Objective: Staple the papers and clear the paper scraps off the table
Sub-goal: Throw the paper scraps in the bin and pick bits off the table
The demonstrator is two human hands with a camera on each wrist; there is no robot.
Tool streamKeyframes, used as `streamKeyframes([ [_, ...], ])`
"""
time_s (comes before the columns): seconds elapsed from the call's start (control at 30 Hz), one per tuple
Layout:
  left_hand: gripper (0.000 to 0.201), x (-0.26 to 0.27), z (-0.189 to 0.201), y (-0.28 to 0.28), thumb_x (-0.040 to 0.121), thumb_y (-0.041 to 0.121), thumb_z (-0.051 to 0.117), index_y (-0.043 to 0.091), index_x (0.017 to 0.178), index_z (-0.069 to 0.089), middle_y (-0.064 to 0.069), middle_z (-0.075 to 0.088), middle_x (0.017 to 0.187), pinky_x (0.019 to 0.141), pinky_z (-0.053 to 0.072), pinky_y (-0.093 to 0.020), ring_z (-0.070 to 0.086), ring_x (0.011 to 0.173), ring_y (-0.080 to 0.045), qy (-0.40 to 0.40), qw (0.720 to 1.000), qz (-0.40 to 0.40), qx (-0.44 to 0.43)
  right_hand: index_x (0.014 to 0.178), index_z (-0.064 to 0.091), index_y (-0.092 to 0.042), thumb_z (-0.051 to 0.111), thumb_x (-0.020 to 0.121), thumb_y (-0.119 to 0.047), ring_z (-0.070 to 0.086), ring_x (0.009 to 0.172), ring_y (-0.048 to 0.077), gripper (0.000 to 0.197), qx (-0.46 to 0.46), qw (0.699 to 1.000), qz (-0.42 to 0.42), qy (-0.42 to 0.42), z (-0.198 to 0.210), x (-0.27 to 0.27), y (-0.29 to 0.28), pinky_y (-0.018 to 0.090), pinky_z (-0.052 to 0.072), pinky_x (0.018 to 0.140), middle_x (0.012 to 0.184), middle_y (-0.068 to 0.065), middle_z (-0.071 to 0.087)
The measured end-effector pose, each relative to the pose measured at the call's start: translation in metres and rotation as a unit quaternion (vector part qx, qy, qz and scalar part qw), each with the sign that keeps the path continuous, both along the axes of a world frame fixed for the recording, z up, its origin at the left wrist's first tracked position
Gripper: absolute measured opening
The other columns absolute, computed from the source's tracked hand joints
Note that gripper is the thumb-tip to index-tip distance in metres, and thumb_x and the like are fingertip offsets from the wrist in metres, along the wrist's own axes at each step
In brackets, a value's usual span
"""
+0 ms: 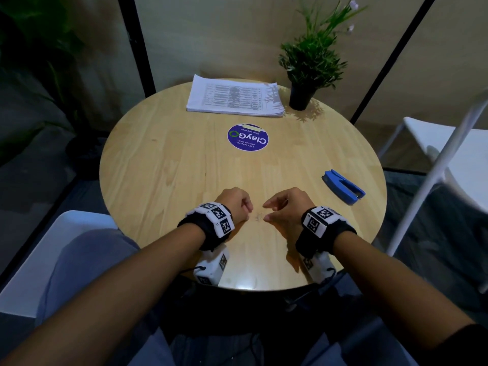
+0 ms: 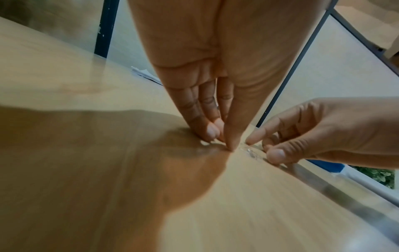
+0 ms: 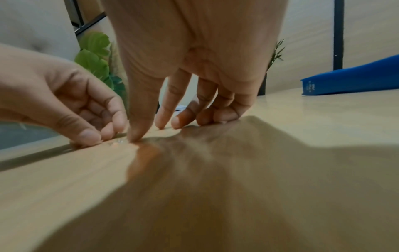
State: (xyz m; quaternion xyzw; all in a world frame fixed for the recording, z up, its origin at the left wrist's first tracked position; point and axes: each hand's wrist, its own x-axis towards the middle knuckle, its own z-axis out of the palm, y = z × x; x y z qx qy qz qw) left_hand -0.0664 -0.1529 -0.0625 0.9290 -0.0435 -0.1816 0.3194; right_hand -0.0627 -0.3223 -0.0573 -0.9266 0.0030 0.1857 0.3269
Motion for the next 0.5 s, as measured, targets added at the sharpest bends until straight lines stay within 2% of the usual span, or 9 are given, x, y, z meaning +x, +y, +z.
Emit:
streamKeyframes([
  [0.07, 0.017, -0.003, 0.001, -0.003, 0.083, 0.003, 0.061, 0.010, 0.095, 0.071, -0.008, 0.071, 0.101, 0.079, 0.046, -0.023, 0.065, 0.095, -0.022, -0.001, 1.000, -0.008, 0.004, 0.098, 0.075, -0.020, 0.079, 0.072, -0.023, 0.062, 0.088, 0.011, 0.027, -0.009, 1.000, 0.015, -0.004, 0.000, -0.003, 0.004, 0.018, 0.046, 0.072, 0.094, -0.002, 0.071],
  [0.13, 0.019, -0.007, 0.001, -0.007, 0.084, 0.003, 0.059, 0.010, 0.097, 0.070, -0.009, 0.071, 0.104, 0.083, 0.047, -0.027, 0.065, 0.099, -0.025, -0.006, 1.000, -0.011, 0.008, 0.097, 0.075, -0.018, 0.077, 0.075, -0.021, 0.063, 0.086, 0.008, 0.022, -0.008, 0.999, 0.038, 0.002, 0.000, -0.008, 0.009, 0.013, 0.043, 0.069, 0.095, -0.001, 0.074],
  [0.2, 0.019, -0.009, 0.000, -0.007, 0.085, 0.003, 0.059, 0.011, 0.099, 0.069, -0.009, 0.070, 0.106, 0.086, 0.049, -0.029, 0.064, 0.099, -0.025, -0.008, 1.000, -0.007, 0.012, 0.096, 0.076, -0.017, 0.076, 0.076, -0.020, 0.062, 0.082, 0.006, 0.021, -0.007, 0.999, 0.038, 0.008, 0.002, -0.011, 0.010, 0.013, 0.042, 0.068, 0.094, -0.001, 0.074],
  [0.3, 0.019, -0.012, -0.001, -0.004, 0.083, 0.006, 0.062, 0.012, 0.101, 0.068, -0.009, 0.069, 0.106, 0.085, 0.049, -0.029, 0.064, 0.099, -0.024, -0.008, 1.000, 0.003, 0.021, 0.097, 0.075, -0.017, 0.078, 0.074, -0.020, 0.058, 0.077, 0.004, 0.024, -0.008, 1.000, -0.010, 0.012, 0.002, -0.014, 0.006, 0.014, 0.044, 0.065, 0.090, -0.005, 0.069],
  [0.5, 0.015, -0.014, 0.000, -0.006, 0.082, 0.011, 0.068, 0.010, 0.097, 0.071, -0.009, 0.071, 0.102, 0.081, 0.048, -0.026, 0.065, 0.097, -0.023, 0.009, 1.000, 0.015, 0.012, 0.090, 0.077, -0.020, 0.084, 0.066, -0.021, 0.062, 0.082, 0.009, 0.025, 0.000, 0.998, -0.064, -0.005, -0.006, -0.016, 0.010, 0.020, 0.052, 0.069, 0.090, -0.003, 0.070],
])
